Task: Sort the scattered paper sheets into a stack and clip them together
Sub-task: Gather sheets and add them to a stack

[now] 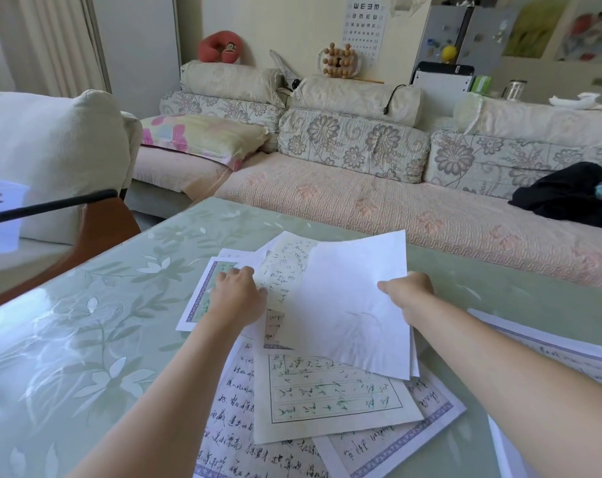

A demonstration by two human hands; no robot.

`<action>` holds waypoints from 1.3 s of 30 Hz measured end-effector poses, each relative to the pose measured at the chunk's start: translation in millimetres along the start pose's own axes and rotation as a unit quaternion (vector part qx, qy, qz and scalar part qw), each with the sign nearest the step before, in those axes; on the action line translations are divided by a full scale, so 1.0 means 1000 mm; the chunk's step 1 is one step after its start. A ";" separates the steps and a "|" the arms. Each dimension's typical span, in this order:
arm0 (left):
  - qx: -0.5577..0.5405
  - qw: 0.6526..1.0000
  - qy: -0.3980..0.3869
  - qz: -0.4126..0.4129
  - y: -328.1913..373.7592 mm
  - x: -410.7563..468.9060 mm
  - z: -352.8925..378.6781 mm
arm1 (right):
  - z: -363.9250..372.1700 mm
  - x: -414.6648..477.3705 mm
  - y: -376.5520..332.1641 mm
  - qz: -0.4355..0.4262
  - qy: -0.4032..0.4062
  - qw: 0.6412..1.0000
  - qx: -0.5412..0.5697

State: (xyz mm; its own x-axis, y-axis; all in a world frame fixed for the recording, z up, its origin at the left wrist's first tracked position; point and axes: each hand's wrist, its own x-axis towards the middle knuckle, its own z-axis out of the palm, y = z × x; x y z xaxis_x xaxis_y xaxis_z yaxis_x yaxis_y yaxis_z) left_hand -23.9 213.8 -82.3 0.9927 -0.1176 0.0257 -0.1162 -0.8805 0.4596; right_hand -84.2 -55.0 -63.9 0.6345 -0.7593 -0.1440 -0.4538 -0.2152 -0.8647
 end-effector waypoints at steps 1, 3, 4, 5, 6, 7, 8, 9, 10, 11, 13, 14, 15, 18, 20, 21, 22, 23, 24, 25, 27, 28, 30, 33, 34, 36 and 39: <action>-0.014 1.000 -0.012 -0.013 0.003 0.003 -0.001 | 0.001 0.002 0.000 -0.010 0.006 1.000 0.007; -0.043 0.998 -0.027 -0.036 0.009 0.012 0.000 | 0.007 0.004 -0.002 -0.044 0.016 0.999 -0.007; -0.050 0.997 -0.029 -0.045 0.013 0.017 0.001 | 0.012 0.005 -0.004 -0.064 0.019 0.997 -0.024; -0.055 0.997 -0.030 -0.053 0.016 0.021 0.001 | 0.018 0.005 -0.006 -0.078 0.018 0.996 -0.048; -0.062 0.996 -0.032 -0.063 0.020 0.025 0.002 | 0.025 0.006 -0.006 -0.090 0.013 0.993 -0.075; -0.072 0.994 -0.033 -0.075 0.023 0.029 0.002 | 0.032 0.006 -0.006 -0.096 0.002 0.990 -0.103; -0.087 0.991 -0.038 -0.090 0.027 0.033 0.002 | 0.038 0.009 -0.004 -0.096 -0.011 0.987 -0.130; -0.102 0.989 -0.045 -0.102 0.030 0.036 0.002 | 0.043 0.008 -0.002 -0.091 -0.024 0.985 -0.148; -0.113 0.986 -0.057 -0.112 0.034 0.037 0.001 | 0.046 0.011 0.001 -0.087 -0.032 0.983 -0.161; -0.119 0.984 -0.069 -0.115 0.038 0.037 0.002 | 0.047 0.011 0.003 -0.085 -0.034 0.982 -0.166; -0.120 0.982 -0.082 -0.120 0.043 0.038 0.003 | 0.047 0.015 0.009 -0.086 -0.031 0.984 -0.152; -0.121 0.981 -0.085 -0.123 0.044 0.039 0.004 | 0.046 0.017 0.011 -0.085 -0.029 0.987 -0.134; -0.126 0.980 -0.089 -0.123 0.044 0.040 0.005 | 0.044 0.018 0.012 -0.081 -0.029 0.990 -0.110; -0.155 0.976 -0.094 -0.119 0.045 0.041 0.008 | 0.039 0.020 0.013 -0.080 -0.058 0.994 -0.046; -0.158 0.980 -0.080 -0.092 0.047 0.040 0.009 | 0.035 0.017 0.012 -0.078 -0.079 0.994 -0.013; -0.166 0.981 -0.072 -0.073 0.049 0.039 0.010 | 0.034 0.016 0.011 -0.075 -0.084 0.994 0.005; -0.181 0.979 -0.066 -0.059 0.049 0.040 0.012 | 0.033 0.013 0.010 -0.073 -0.087 0.993 0.025; -0.202 0.976 -0.071 -0.050 0.049 0.040 0.014 | 0.033 0.011 0.009 -0.068 -0.087 0.993 0.037; -0.223 0.971 -0.078 -0.047 0.049 0.040 0.016 | 0.033 0.008 0.007 -0.061 -0.088 0.993 0.047; -0.224 0.971 -0.076 -0.043 0.049 0.040 0.018 | 0.034 0.008 0.006 -0.050 -0.090 0.993 0.057; -0.138 0.989 -0.047 -0.031 0.046 0.039 0.019 | 0.034 0.006 -0.002 -0.035 -0.098 0.991 0.080; -0.047 0.998 -0.023 -0.027 0.043 0.039 0.019 | 0.034 0.005 -0.007 -0.026 -0.102 0.990 0.090; 0.046 0.998 -0.002 -0.043 0.038 0.038 0.016 | 0.035 0.005 -0.013 0.001 -0.115 0.987 0.113; 0.012 0.997 -0.020 -0.075 0.033 0.039 0.016 | 0.043 0.001 -0.019 0.050 -0.146 0.979 0.132; 0.003 0.996 -0.025 -0.081 0.031 0.041 0.016 | 0.047 0.000 -0.019 0.058 -0.152 0.978 0.130; -0.023 0.994 -0.041 -0.098 0.029 0.044 0.014 | 0.052 -0.002 -0.020 0.062 -0.158 0.979 0.116; -0.070 0.990 -0.060 -0.111 0.027 0.045 0.006 | 0.059 -0.005 -0.016 0.088 -0.189 0.975 0.079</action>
State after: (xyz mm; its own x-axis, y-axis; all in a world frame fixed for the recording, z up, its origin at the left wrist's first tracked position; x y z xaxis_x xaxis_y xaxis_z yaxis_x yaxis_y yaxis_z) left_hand 17.3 181.7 -74.4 0.9814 0.0103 -0.1917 0.1180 -0.8199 0.5602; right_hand -43.7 -11.9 -77.8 0.7542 -0.4885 -0.4387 -0.4937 0.0186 -0.8694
